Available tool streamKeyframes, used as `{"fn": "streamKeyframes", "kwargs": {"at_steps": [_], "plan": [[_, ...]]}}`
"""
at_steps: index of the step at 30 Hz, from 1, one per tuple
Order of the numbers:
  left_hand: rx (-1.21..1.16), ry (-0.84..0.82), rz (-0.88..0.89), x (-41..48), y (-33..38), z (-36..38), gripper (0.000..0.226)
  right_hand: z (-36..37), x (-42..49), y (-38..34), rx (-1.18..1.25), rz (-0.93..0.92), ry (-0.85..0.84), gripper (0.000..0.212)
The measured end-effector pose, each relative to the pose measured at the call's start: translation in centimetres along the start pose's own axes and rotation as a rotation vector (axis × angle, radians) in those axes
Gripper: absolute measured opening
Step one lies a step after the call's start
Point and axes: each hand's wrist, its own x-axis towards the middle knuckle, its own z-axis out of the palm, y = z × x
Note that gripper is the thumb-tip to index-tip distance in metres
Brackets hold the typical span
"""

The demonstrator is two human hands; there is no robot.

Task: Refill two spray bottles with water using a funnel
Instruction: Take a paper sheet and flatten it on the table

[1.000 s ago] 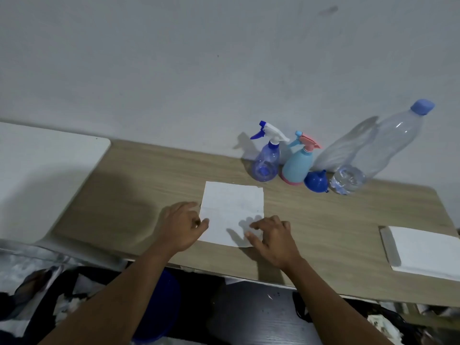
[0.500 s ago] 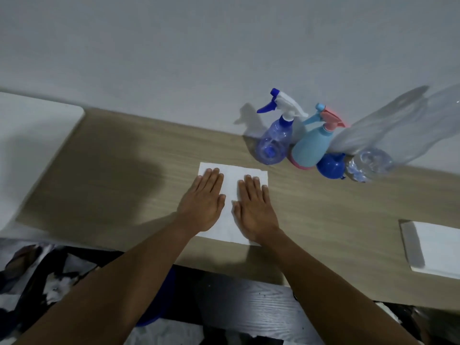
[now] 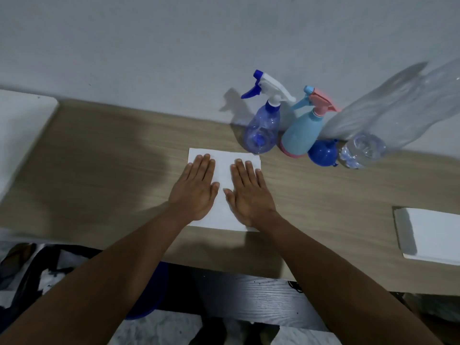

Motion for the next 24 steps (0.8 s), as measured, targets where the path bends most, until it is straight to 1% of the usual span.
{"fn": "streamKeyframes", "kwargs": {"at_steps": [6, 13, 19, 24], "plan": [[-0.008, -0.015, 0.026, 1.4, 5.9, 0.5, 0.069, -0.7, -2.8, 5.0, -0.018, 0.043, 0.002, 0.071], [-0.001, -0.032, 0.058, 2.9, 14.5, 1.0, 0.067, -1.6, -6.9, 12.4, -0.064, 0.088, -0.002, 0.071], [0.008, -0.063, 0.119, 4.9, 22.6, 1.8, 0.067, -2.3, -11.0, 19.1, -0.056, 0.183, -0.014, 0.074], [0.029, -0.104, 0.179, 5.6, 27.5, 2.3, 0.066, -1.9, -14.6, 22.8, -0.027, 0.244, 0.018, 0.074]]}}
